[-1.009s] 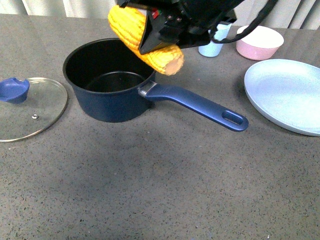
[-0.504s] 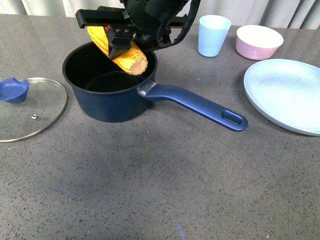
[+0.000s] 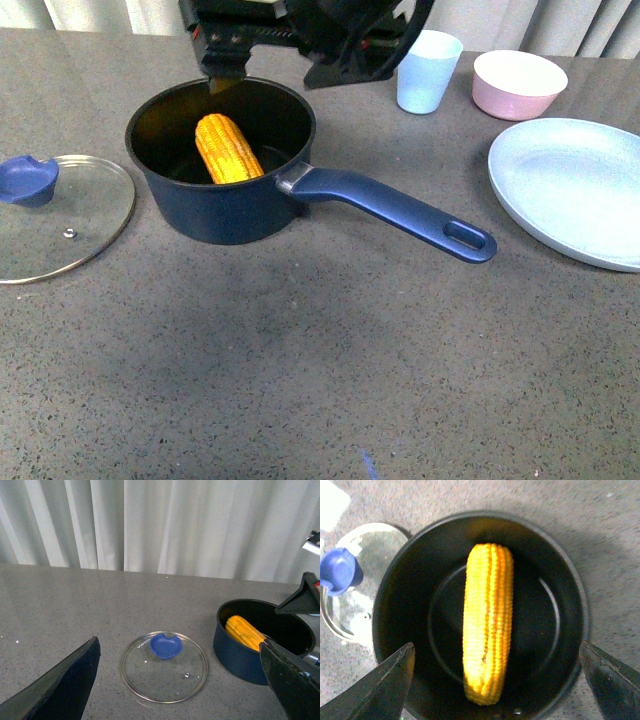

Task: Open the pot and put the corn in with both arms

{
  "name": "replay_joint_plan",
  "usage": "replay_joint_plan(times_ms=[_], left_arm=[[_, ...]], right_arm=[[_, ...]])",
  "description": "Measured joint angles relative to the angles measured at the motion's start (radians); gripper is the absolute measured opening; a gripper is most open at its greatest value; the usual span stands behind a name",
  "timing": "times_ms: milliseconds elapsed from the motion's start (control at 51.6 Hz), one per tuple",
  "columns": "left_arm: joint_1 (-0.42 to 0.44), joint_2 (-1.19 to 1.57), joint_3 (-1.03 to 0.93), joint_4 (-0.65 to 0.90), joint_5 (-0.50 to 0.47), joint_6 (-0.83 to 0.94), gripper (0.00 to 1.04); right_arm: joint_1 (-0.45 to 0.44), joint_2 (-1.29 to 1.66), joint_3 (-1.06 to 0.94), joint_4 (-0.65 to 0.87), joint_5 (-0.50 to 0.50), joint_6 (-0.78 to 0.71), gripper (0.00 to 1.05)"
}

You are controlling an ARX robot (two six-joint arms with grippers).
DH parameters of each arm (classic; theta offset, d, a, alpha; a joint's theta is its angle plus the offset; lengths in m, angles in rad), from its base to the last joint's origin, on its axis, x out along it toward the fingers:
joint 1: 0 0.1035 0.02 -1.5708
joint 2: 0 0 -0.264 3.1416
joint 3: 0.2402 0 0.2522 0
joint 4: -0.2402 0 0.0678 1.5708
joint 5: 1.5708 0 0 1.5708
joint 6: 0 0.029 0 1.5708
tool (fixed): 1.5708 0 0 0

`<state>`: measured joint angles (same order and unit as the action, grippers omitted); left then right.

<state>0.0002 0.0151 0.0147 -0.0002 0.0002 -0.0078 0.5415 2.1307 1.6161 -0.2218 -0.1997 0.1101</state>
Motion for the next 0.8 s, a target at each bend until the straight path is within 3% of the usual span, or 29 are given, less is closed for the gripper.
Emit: replay_joint_plan(times_ms=[621,795], left_arm=[[0.000,0.000,0.000,0.000,0.000,0.000,0.96],[0.000,0.000,0.000,0.000,0.000,0.000,0.96]], right_arm=[[-0.292,-0.464,-0.439,0.267,0.052,0.101,0.96],[-0.339,-0.603,-0.557,0.283,0.069,0.120,0.96]])
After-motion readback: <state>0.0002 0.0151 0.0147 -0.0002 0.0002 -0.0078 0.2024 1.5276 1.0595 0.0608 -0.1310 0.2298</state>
